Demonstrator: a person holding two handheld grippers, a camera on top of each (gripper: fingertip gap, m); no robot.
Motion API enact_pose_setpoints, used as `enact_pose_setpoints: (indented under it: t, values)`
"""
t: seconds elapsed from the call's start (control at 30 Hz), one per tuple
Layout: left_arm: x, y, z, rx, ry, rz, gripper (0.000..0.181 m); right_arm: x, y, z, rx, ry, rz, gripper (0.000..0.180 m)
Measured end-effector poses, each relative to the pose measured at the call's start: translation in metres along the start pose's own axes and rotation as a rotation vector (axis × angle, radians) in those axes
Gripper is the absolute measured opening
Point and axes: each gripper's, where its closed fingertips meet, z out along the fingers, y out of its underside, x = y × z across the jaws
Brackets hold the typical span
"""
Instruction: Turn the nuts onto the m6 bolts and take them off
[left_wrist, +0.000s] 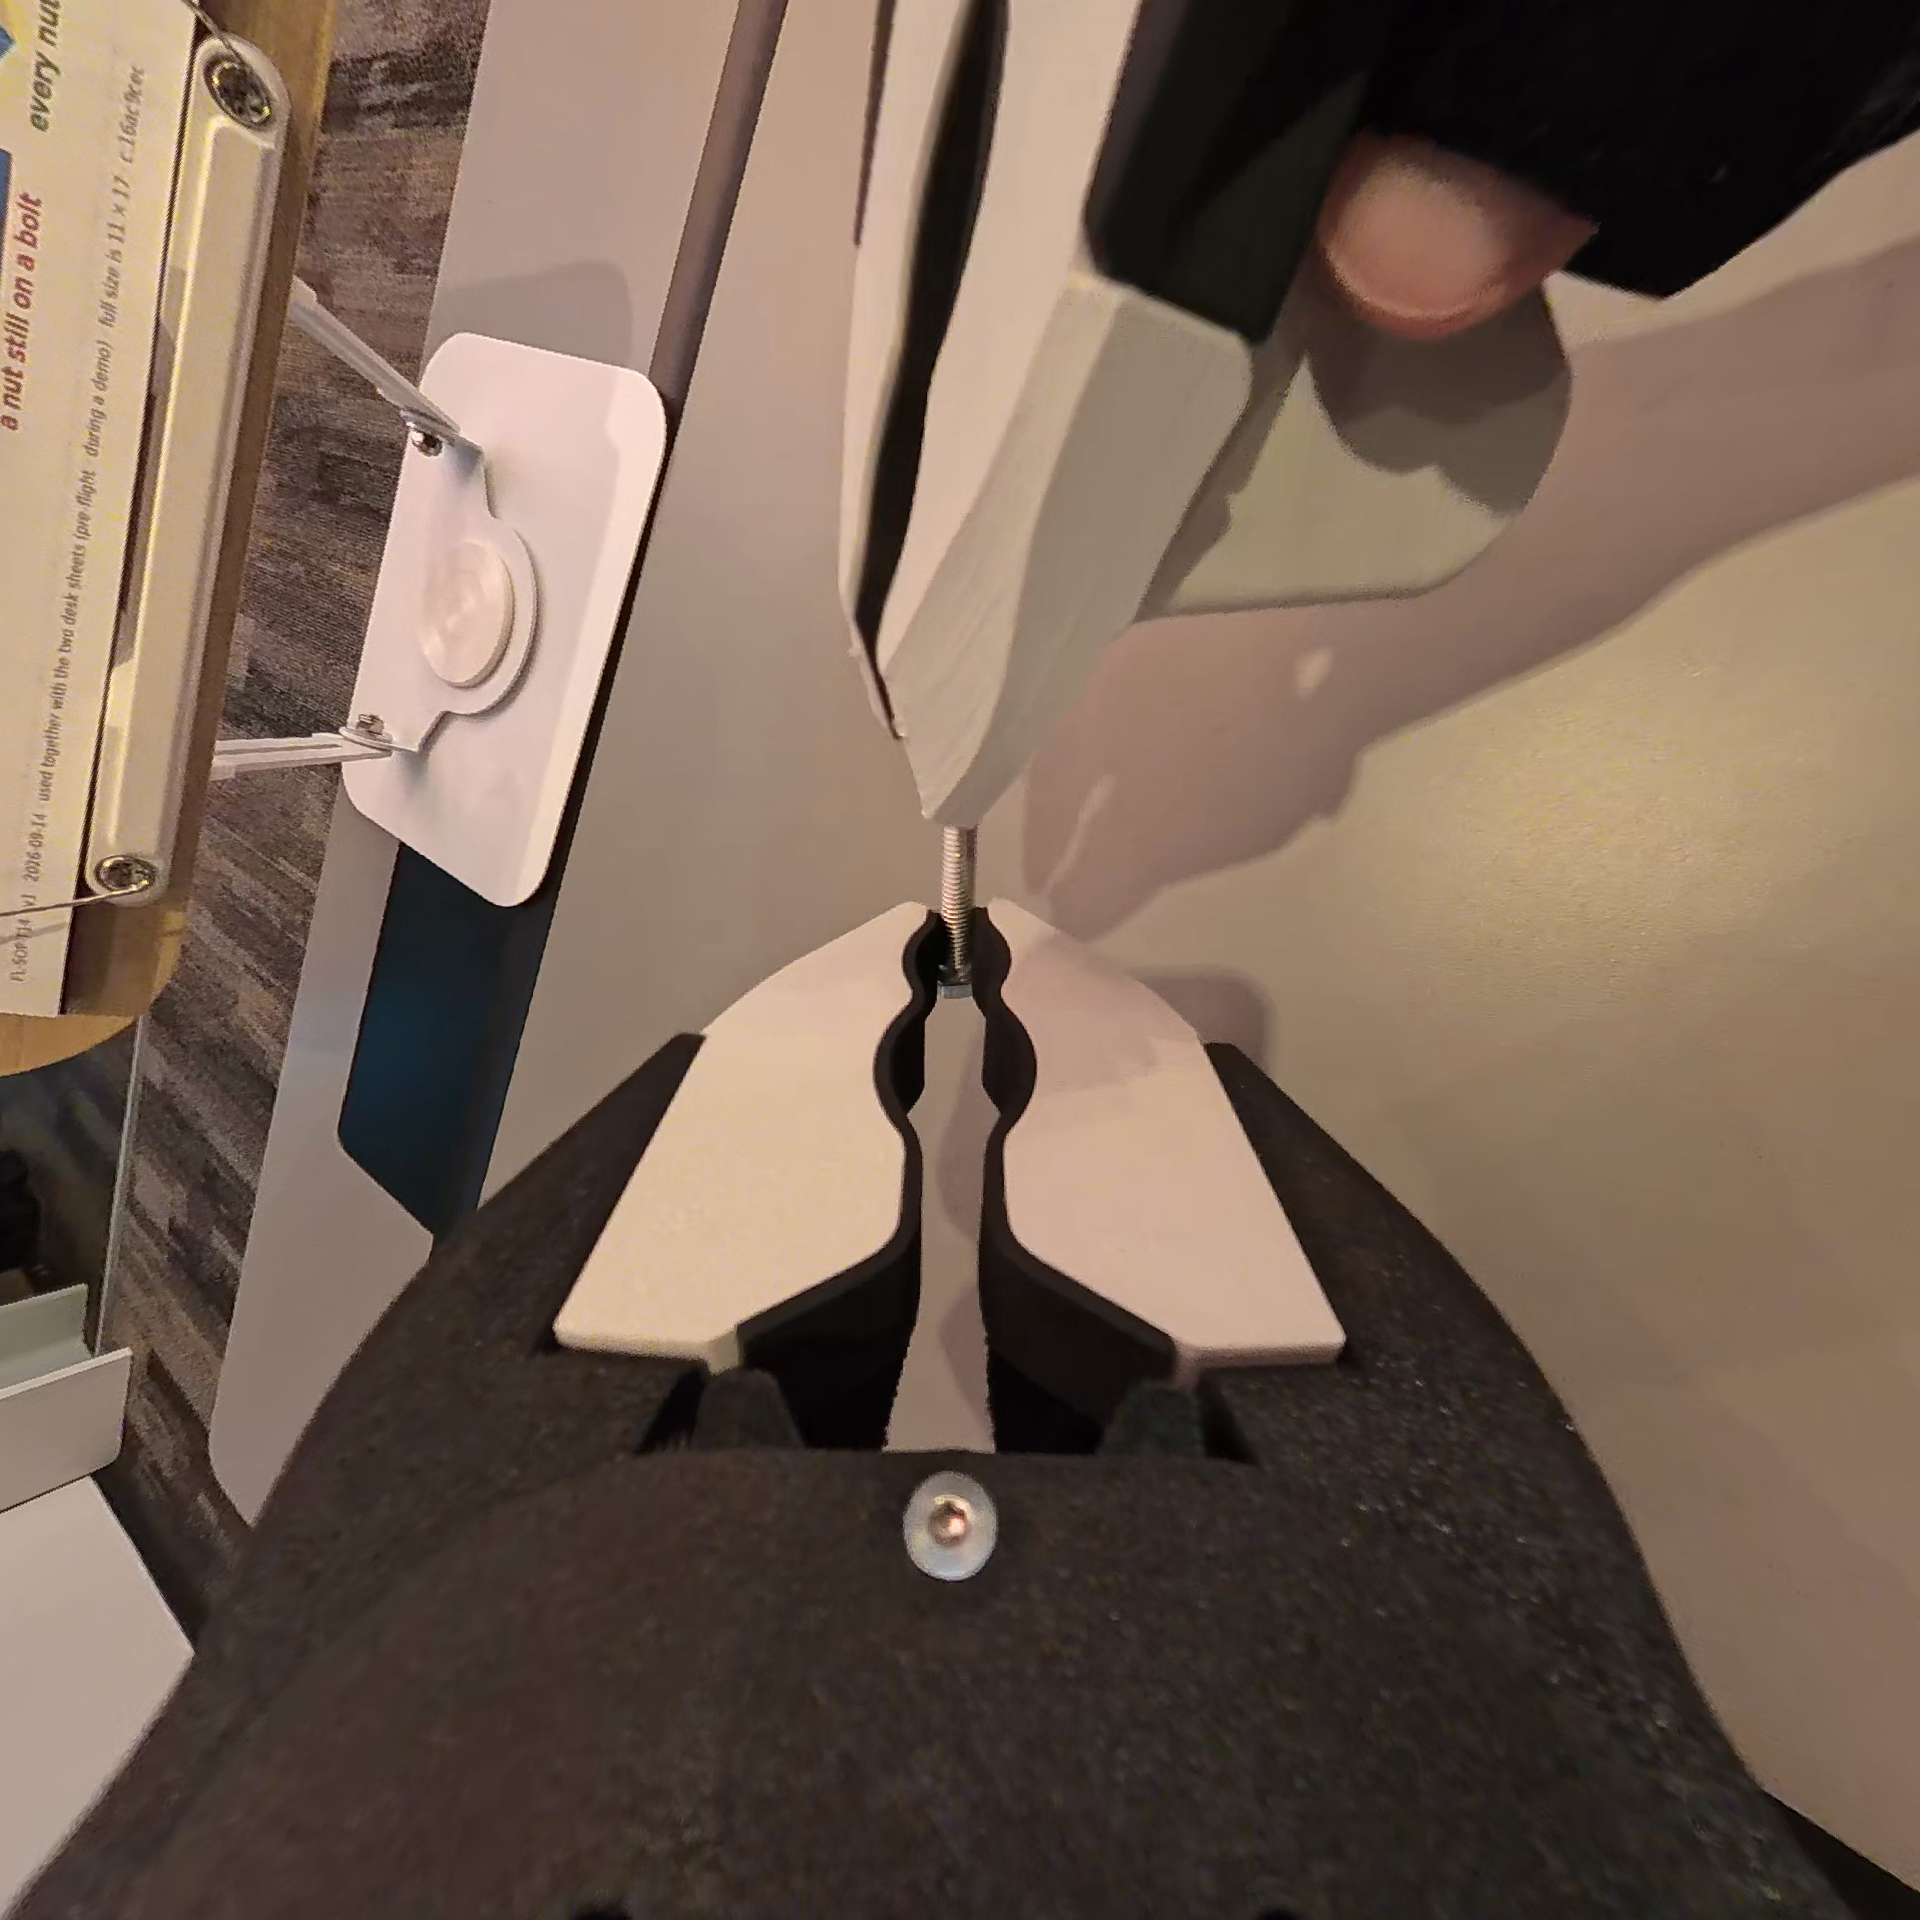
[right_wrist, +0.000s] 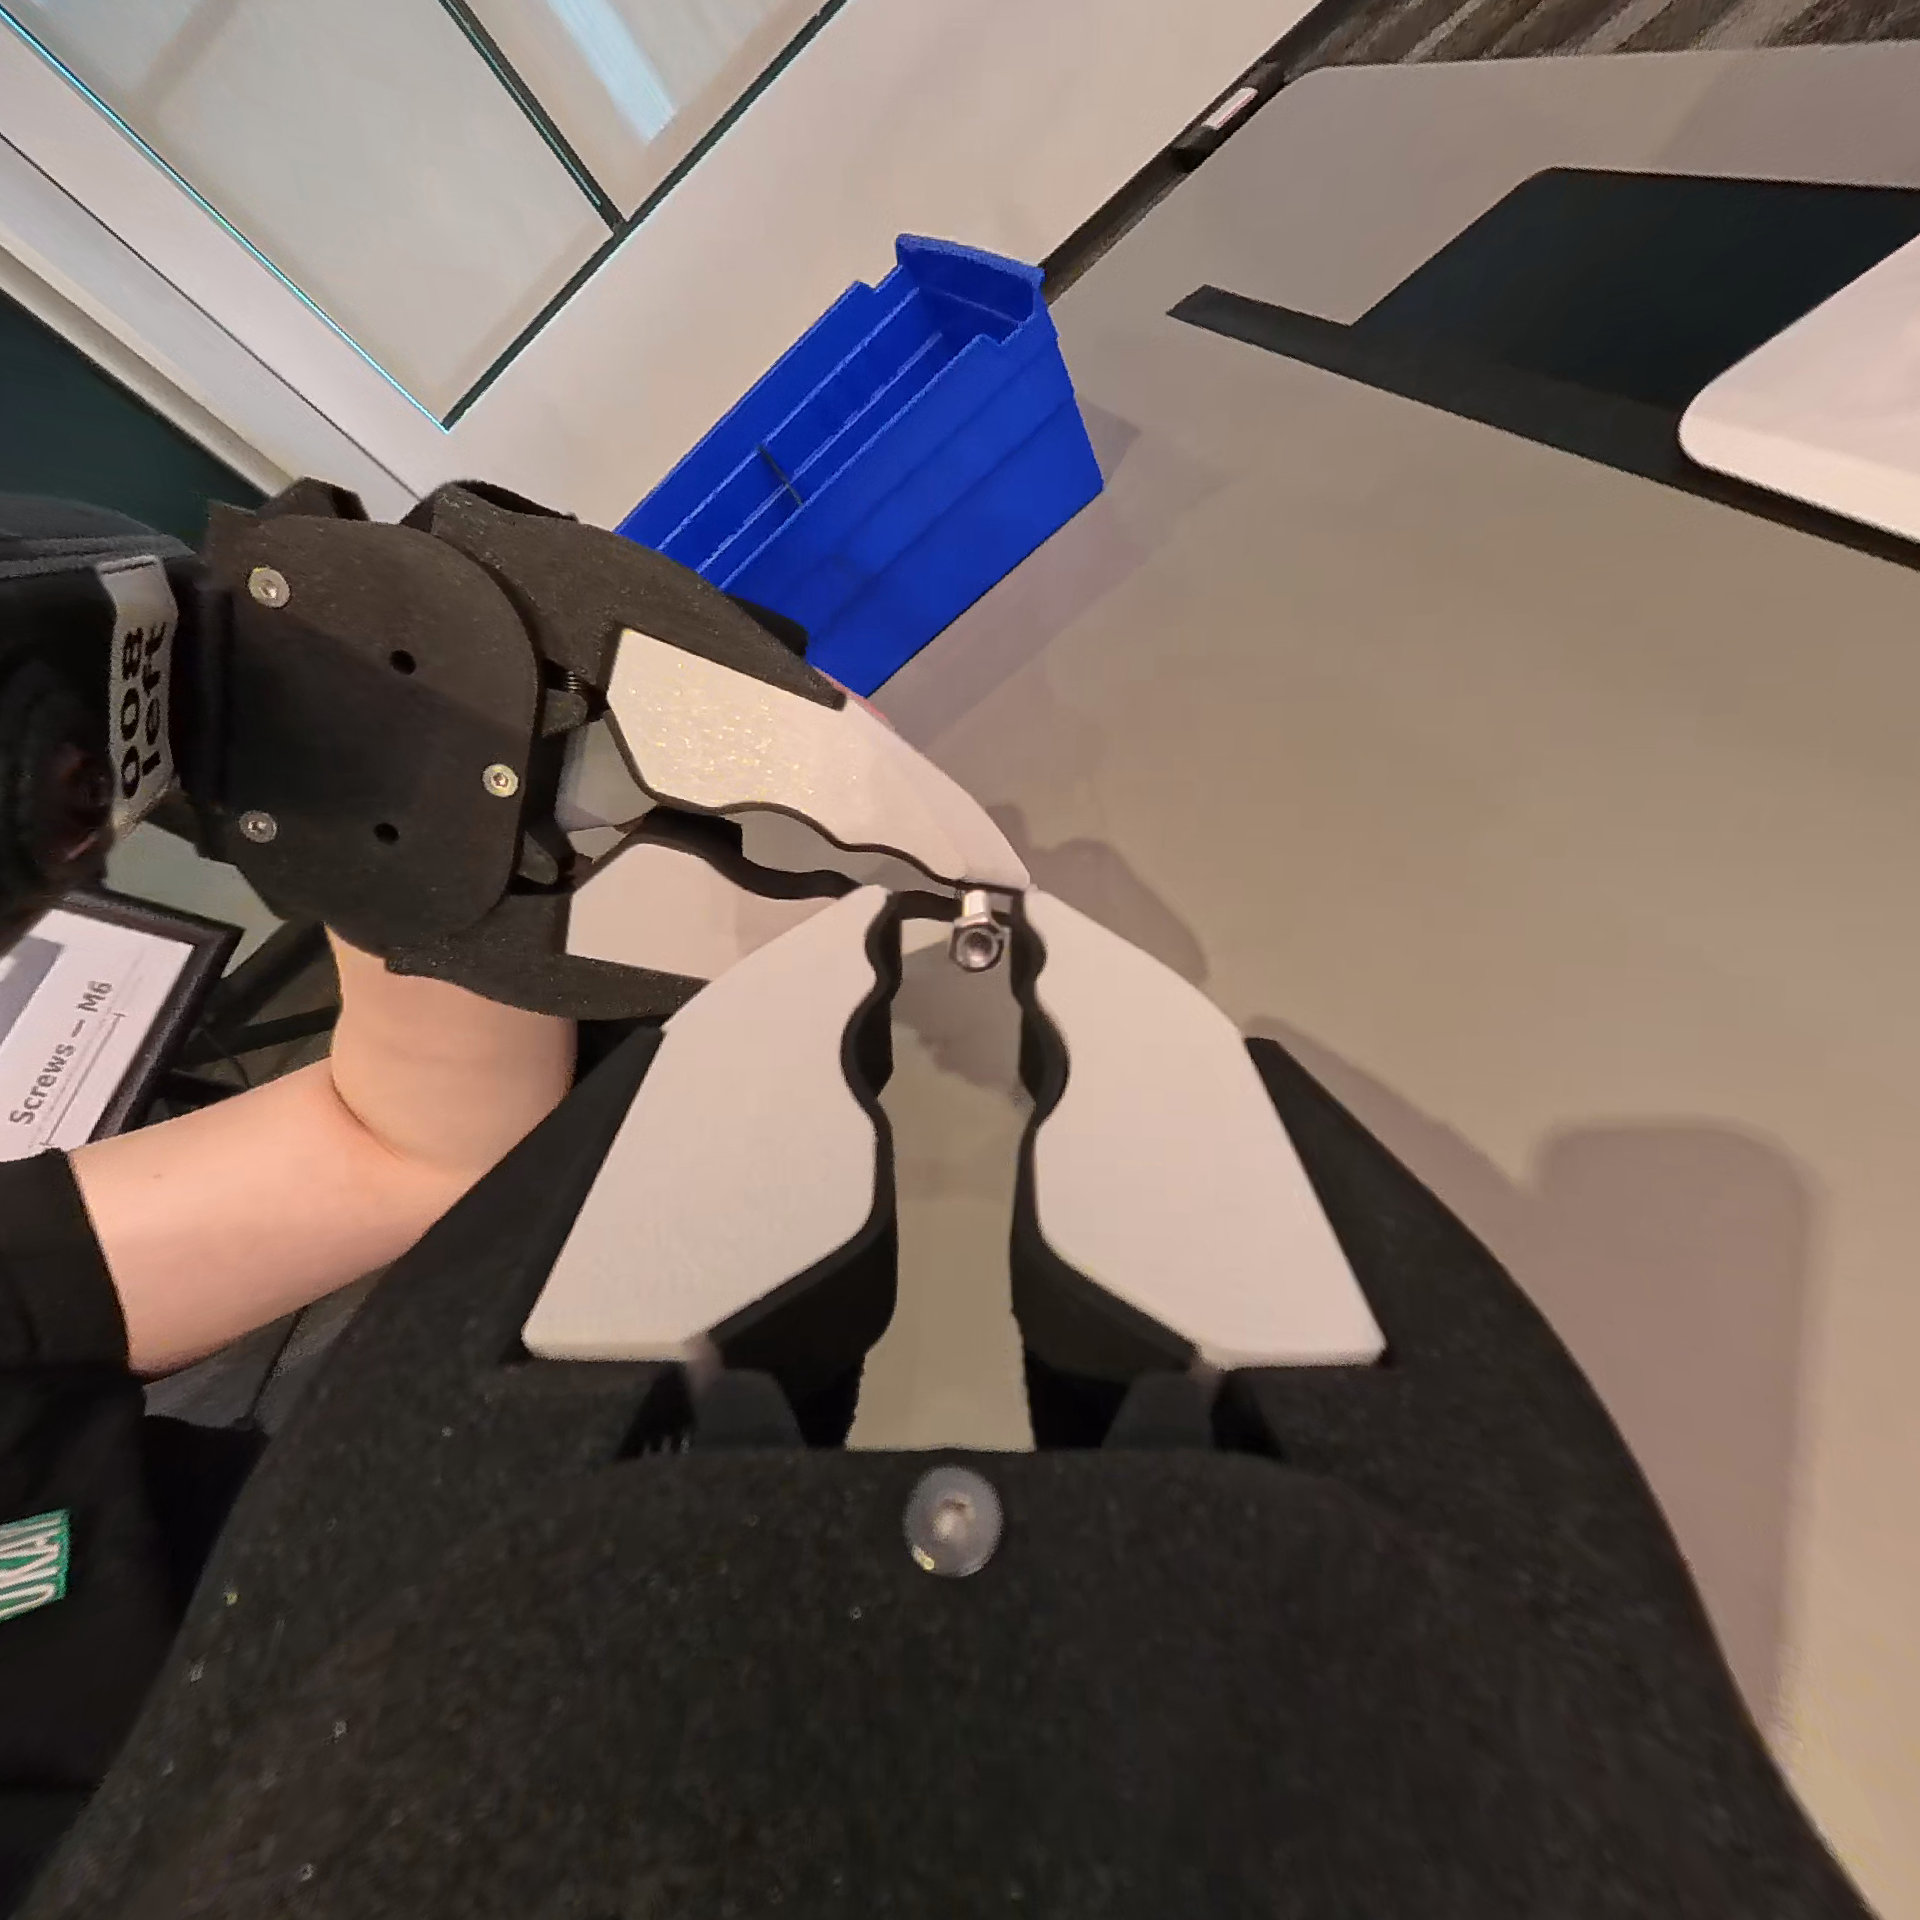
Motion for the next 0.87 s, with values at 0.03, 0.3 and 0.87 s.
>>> enact_pose_setpoints:
  t: [0.03,0.3,0.87]
  values:
    - [0.000,0.000,0.000,0.002,0.002,-0.002,0.005,0.000,-0.002,-0.001,0.006,0.008,-0.010,0.024]
    - [-0.001,-0.017,-0.015,0.212,0.125,-0.111,0.005,-0.009,-0.025,-0.023,0.081,0.091,-0.318,0.036]
    - [0.059,-0.051,-0.065,0.611,0.640,-0.032,0.005,-0.069,0.022,-0.070,-0.265,0.140,-1.083,0.031]
